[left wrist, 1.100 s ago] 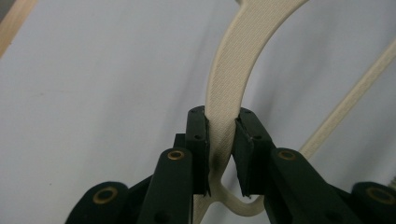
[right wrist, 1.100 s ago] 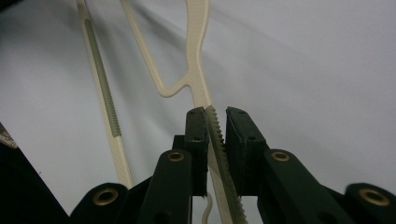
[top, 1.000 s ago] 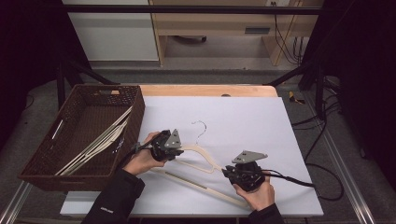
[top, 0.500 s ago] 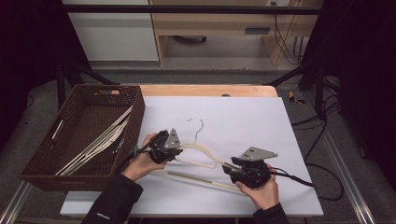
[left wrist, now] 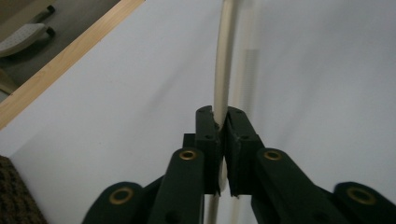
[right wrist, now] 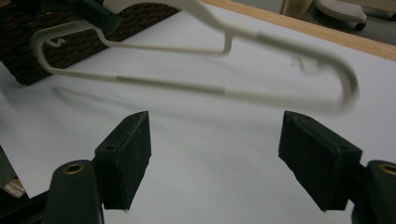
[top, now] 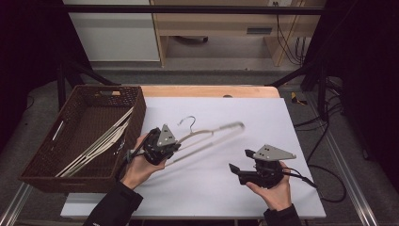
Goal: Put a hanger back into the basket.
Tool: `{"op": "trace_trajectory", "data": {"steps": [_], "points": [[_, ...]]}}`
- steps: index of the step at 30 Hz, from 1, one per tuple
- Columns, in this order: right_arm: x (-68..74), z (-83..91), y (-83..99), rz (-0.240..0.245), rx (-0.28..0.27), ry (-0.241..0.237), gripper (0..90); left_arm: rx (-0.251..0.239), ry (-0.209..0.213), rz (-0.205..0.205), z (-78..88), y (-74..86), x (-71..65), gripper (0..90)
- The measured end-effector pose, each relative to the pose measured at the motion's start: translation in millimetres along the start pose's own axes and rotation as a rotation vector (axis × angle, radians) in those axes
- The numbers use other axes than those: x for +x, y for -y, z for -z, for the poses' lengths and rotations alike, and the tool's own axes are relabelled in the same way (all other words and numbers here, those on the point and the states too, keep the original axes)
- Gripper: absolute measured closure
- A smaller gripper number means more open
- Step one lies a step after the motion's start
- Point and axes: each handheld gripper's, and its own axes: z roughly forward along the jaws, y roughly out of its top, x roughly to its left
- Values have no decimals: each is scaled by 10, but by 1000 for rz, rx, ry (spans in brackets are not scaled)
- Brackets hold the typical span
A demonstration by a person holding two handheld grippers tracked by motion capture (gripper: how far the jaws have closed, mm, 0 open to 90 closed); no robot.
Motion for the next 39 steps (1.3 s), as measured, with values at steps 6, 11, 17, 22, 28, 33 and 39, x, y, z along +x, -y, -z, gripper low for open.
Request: {"op": "trace_trajectory", "data": {"steps": [6,11,17,22,28,33,39], "points": [[-18,26,-1,4,0,7,265,-45,38,65,182,-12,92,871],[-32,40,-4,-5,-1,17,222,-65,9,64,399,-64,147,872],[-35,19,-11,-12,-16,1,207,-93,-15,53,769,-170,222,872],[-49,23,-18,-5,-15,6,201,-130,-35,42,1106,-264,288,872],[-89,48,-50,-18,-30,4,167,-187,-62,50,1535,-321,419,872],[-117,34,-75,-26,-42,5,130,-210,-81,78,1710,-267,597,872],[-141,-12,-103,-32,-41,12,120,-195,-114,112,1797,-98,861,871]]}}
